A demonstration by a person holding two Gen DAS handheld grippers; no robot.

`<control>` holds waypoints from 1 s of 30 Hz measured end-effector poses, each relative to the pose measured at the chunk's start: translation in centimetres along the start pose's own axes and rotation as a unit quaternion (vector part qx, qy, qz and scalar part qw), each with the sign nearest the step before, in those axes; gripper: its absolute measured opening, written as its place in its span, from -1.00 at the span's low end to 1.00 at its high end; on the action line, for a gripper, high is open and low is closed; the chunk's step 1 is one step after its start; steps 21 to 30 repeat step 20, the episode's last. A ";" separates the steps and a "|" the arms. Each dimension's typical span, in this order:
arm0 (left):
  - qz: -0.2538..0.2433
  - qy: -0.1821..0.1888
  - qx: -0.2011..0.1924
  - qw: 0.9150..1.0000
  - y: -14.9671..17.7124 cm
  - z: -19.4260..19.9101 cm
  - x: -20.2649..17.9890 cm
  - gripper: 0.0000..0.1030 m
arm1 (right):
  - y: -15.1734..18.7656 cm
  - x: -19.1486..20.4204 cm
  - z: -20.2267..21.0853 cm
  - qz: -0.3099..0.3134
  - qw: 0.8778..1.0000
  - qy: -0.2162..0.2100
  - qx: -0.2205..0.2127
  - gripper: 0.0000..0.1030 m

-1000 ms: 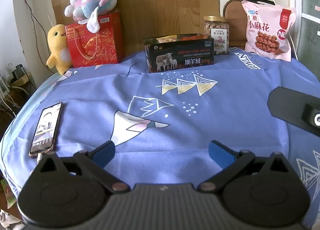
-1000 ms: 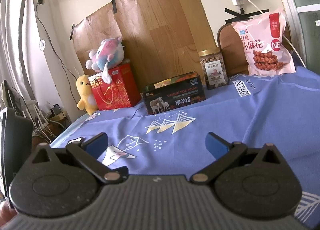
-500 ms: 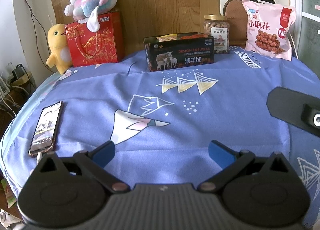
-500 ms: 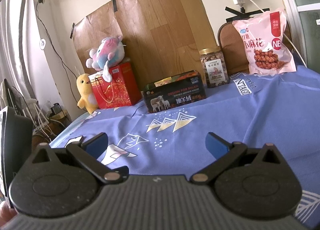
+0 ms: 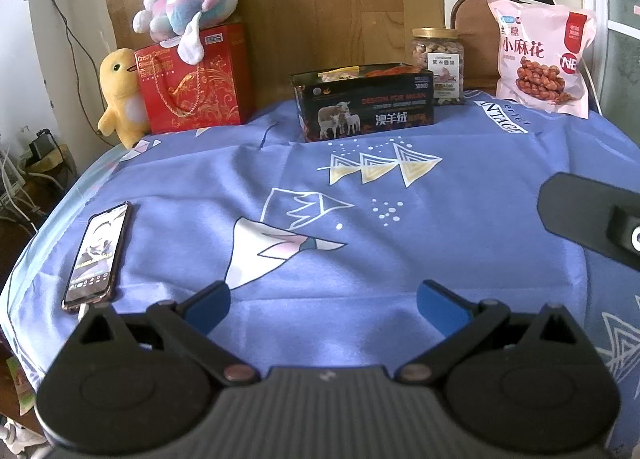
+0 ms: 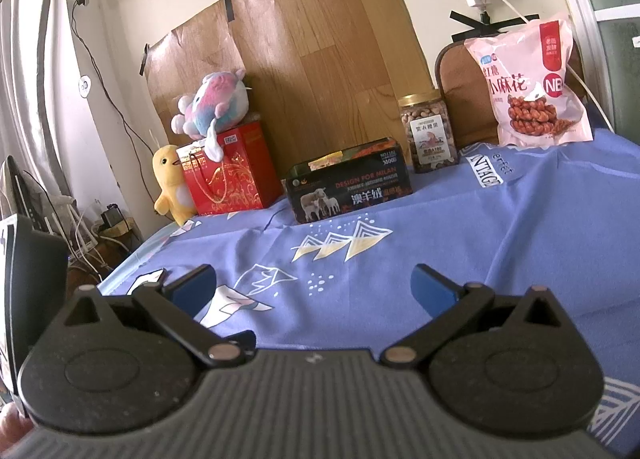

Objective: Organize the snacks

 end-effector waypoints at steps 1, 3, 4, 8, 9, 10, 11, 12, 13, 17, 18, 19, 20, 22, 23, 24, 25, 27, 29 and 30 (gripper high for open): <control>0.000 0.000 0.000 1.000 0.0 0.0 0.0 1.00 | 0.0 0.0 0.0 -0.001 1.000 0.001 0.001 1.00; 0.000 0.000 0.000 1.000 0.0 0.0 0.0 1.00 | 0.0 0.0 0.0 -0.001 1.000 0.001 0.001 1.00; 0.000 0.000 0.000 1.000 0.0 0.0 0.0 1.00 | 0.0 0.0 0.0 -0.001 1.000 0.001 0.000 1.00; 0.000 0.000 0.000 1.000 0.0 0.0 0.0 1.00 | 0.0 0.0 0.0 0.000 1.000 0.000 0.001 1.00; 0.000 0.000 0.000 1.000 0.0 0.0 0.0 1.00 | 0.0 0.0 0.0 -0.001 1.000 0.000 0.001 1.00; 0.001 0.001 0.000 1.000 -0.1 0.0 0.0 1.00 | 0.1 0.0 0.0 -0.001 1.000 0.001 0.001 1.00; 0.001 0.000 -0.001 1.000 0.0 0.0 0.0 1.00 | 0.1 0.0 0.0 -0.001 1.000 0.000 0.001 1.00; 0.001 0.000 -0.001 1.000 0.0 0.0 0.0 1.00 | 0.0 0.0 0.0 -0.001 1.000 0.000 0.001 1.00; 0.001 0.000 -0.001 1.000 0.0 -0.1 0.0 1.00 | 0.0 0.0 0.0 -0.001 1.000 0.000 0.001 1.00; -0.002 0.008 -0.009 1.000 -0.1 0.2 -0.1 1.00 | 0.0 0.0 0.0 0.000 1.000 0.000 0.001 1.00; -0.002 0.009 -0.014 1.000 -0.2 0.4 -0.2 1.00 | 0.0 0.0 0.0 0.000 1.000 0.000 0.000 1.00; -0.002 0.012 -0.017 1.000 -0.3 0.5 -0.2 1.00 | 0.1 -0.1 -0.1 0.000 1.000 0.001 0.000 1.00; -0.003 0.015 -0.020 1.000 -0.4 0.6 -0.3 1.00 | 0.2 -0.2 -0.1 0.000 1.000 0.001 0.000 1.00; -0.003 0.015 -0.020 1.000 -0.4 0.6 -0.3 1.00 | 0.2 -0.2 -0.1 0.000 1.000 0.001 0.000 1.00; -0.003 0.015 -0.020 1.000 -0.4 0.6 -0.3 1.00 | 0.2 -0.2 -0.1 0.000 1.000 0.001 0.000 1.00; -0.003 0.015 -0.020 1.000 -0.4 0.6 -0.3 1.00 | 0.2 -0.2 -0.1 0.000 1.000 0.001 0.000 1.00; -0.003 0.015 -0.020 1.000 -0.4 0.6 -0.3 1.00 | 0.2 -0.2 -0.1 0.000 1.000 0.001 0.000 1.00; -0.003 0.015 -0.020 1.000 -0.4 0.6 -0.3 1.00 | 0.2 -0.2 -0.1 0.000 1.000 0.001 0.000 1.00; -0.003 0.015 -0.020 1.000 -0.4 0.6 -0.3 1.00 | 0.2 -0.2 -0.1 0.000 1.000 0.001 0.000 1.00; -0.003 0.015 -0.020 1.000 -0.4 0.6 -0.3 1.00 | 0.2 -0.2 -0.1 0.000 1.000 0.001 0.000 1.00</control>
Point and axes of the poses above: each gripper's, at about its wrist camera, not at the fingertips, and z roughly against the way its jaws point, x to its left, y to its underside, the point moved 6 cm from there along -z, roughly the way its jaws point, and after that the axes turned 4 degrees about z, right-handed, at the moved point
